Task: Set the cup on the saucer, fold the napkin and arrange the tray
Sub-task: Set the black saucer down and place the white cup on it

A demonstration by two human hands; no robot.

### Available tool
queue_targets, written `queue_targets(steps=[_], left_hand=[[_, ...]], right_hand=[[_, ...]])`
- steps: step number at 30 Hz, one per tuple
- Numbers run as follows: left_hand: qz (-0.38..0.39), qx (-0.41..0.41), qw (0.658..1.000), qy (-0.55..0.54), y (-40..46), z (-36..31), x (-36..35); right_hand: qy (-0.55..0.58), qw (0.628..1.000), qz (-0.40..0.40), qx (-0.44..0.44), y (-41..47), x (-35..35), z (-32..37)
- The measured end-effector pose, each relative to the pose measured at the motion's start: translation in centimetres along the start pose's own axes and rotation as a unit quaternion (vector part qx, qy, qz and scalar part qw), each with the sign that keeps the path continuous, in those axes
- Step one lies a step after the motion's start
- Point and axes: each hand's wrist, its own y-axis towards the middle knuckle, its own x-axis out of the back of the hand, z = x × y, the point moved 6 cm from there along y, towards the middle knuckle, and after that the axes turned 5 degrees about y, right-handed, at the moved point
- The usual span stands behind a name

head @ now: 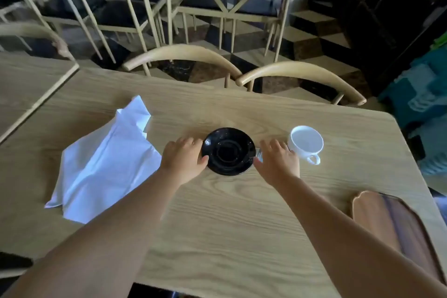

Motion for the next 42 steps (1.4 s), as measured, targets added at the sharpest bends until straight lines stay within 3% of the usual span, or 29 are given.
queue_targets(steps=[8, 16, 20, 24, 28, 35, 38, 42], left_hand=[[0.039, 0.021, 0.999, 0.024, 4.0, 0.9, -5.7], [0.103, 0.095, 0.985, -0.101, 3.8, 0.8, -6.9], [0.13, 0.185, 0.939, -0.259, 3.6, 0.7, -7.7], [0.117, 0.291, 0.816, -0.486, 1.6, 0.7, -8.1], [0.123, 0.265, 0.747, -0.597, -1.9, -1.9, -6.3], [0.126, 0.271, 0.705, -0.643, -10.4, -7.1, -5.2], [0.106, 0.28, 0.699, -0.649, -12.8, -8.9, -5.0], [0.111, 0.228, 0.706, -0.662, -14.7, -11.4, -4.5]], right_hand=[[-0.001, 1.0, 0.015, -0.005, 4.3, -4.6, -0.8], [0.125, 0.99, 0.041, -0.056, 4.7, -5.9, -0.9], [0.217, 0.968, 0.063, -0.11, 5.1, -6.3, -1.3], [0.296, 0.948, 0.02, -0.113, 3.9, -5.2, -2.4], [0.417, 0.899, 0.007, -0.132, 0.3, -4.1, -4.8], [0.54, 0.822, 0.036, -0.176, -9.1, -5.2, -8.7], [0.569, 0.795, 0.026, -0.208, -13.3, -5.9, -10.1], [0.587, 0.772, -0.001, -0.245, -17.9, -6.4, -11.7]])
